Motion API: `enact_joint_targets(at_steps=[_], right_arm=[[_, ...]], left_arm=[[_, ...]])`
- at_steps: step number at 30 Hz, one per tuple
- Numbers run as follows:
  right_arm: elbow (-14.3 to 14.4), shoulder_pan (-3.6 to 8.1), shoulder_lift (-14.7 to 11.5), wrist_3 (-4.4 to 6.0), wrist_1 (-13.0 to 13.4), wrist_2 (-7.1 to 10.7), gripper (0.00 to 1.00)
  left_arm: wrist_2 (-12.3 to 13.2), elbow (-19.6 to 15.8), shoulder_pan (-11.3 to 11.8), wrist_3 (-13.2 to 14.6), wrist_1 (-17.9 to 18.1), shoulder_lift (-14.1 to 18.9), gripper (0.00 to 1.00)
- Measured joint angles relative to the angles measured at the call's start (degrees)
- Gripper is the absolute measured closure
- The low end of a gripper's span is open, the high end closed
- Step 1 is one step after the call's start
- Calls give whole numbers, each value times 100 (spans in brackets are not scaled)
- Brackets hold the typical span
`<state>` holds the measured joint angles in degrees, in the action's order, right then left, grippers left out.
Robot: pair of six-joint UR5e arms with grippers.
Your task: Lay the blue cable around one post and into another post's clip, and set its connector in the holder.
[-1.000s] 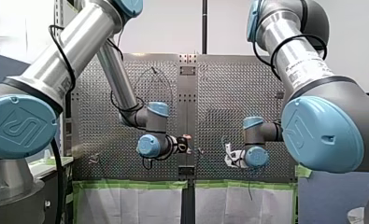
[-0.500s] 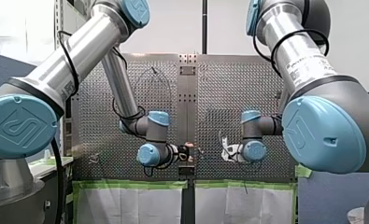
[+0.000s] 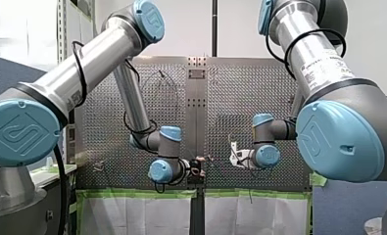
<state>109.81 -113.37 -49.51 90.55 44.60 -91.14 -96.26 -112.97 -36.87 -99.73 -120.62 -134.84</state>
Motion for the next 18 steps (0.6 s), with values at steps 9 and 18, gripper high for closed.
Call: enact_joint_targets(at_steps=[9,18], right_arm=[[2,-10,-2,-104,-204,57,100],[4,-33,1,-169,-254,78,100]], left_arm=[[-311,511,-66,-19,-119,-485,0],[-708,838,-80,78,0,-531,0]])
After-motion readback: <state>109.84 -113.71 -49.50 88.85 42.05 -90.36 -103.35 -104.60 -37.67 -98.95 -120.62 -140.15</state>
